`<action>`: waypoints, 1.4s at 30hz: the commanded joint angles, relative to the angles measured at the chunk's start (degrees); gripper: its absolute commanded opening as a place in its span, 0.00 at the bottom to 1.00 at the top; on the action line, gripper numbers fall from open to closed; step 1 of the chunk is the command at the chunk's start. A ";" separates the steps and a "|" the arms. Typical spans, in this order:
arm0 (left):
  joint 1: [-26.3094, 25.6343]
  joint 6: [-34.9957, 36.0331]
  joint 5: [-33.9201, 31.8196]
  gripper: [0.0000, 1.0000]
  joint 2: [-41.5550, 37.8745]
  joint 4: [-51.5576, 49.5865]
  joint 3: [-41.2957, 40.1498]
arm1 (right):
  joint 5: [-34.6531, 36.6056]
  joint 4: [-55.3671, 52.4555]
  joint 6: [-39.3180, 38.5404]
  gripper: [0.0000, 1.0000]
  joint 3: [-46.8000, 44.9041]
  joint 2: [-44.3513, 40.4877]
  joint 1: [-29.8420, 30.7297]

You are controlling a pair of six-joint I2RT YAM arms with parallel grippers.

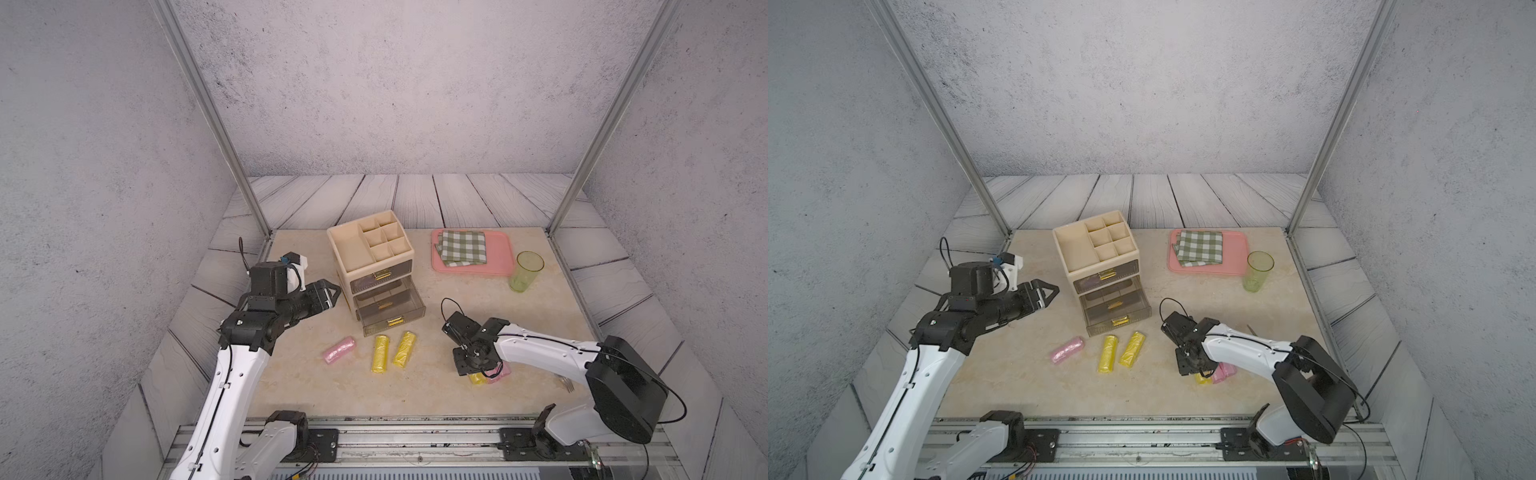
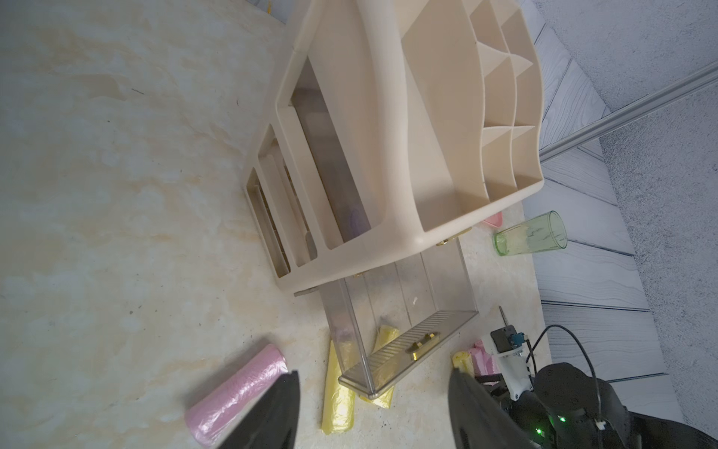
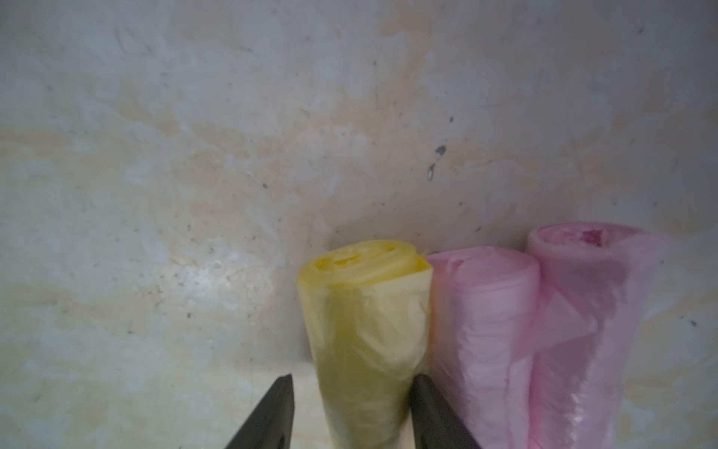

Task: Sort the rolls of trash bags by color and place them into the drawer
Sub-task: Pick up the roll of trash bags from the center of the board, then place the roll of trash bags in the drawer.

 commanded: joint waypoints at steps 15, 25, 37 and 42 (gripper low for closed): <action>0.38 -0.49 0.89 0.66 1.51 2.14 -1.61 | 1.16 -3.07 -2.41 0.11 7.52 -8.27 -0.34; 0.32 -1.97 1.43 0.66 0.10 2.67 -2.25 | -14.54 13.34 5.32 0.13 20.82 -8.18 -2.09; 0.38 -2.60 2.40 0.66 0.10 3.19 -2.22 | -18.46 42.51 29.58 0.26 21.61 3.30 -2.19; 0.33 -3.12 2.87 0.66 0.21 3.82 -2.22 | -17.29 44.79 32.63 0.33 22.34 5.14 -2.40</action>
